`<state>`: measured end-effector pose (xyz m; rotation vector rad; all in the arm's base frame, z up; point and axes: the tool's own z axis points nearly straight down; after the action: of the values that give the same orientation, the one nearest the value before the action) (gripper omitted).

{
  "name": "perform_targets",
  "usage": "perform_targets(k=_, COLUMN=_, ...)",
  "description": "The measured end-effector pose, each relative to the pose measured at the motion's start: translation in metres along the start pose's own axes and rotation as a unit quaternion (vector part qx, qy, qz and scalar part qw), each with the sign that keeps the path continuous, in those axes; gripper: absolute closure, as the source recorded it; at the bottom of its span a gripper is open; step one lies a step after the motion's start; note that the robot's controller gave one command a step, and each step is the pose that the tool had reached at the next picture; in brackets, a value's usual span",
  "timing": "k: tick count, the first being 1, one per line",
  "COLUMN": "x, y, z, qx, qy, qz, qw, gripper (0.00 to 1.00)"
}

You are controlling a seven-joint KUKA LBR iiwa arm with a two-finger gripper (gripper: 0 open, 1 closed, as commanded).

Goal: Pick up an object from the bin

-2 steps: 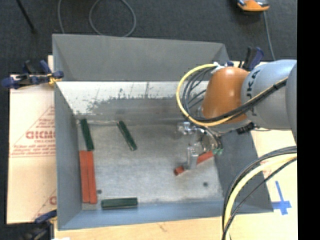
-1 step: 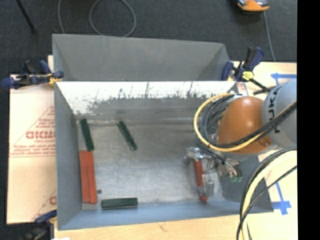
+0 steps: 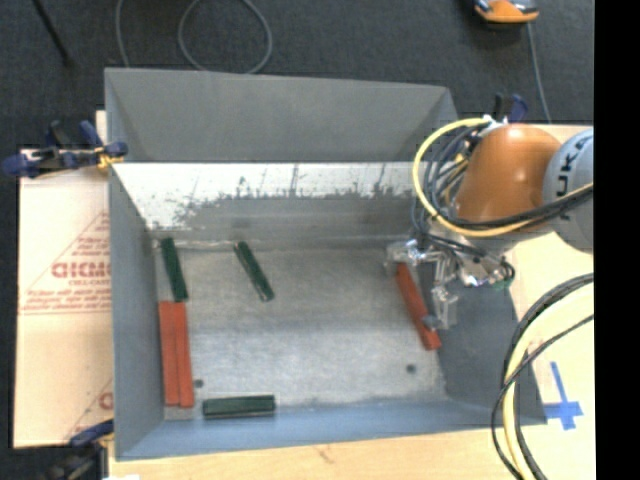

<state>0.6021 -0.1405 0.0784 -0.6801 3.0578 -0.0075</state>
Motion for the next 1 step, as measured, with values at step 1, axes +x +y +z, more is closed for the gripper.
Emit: perform_targets(k=1, x=-0.0368, y=-0.0308, z=-0.0319, qx=0.000, qy=-0.0004, qz=-0.053, qw=0.9986, gripper=0.00)
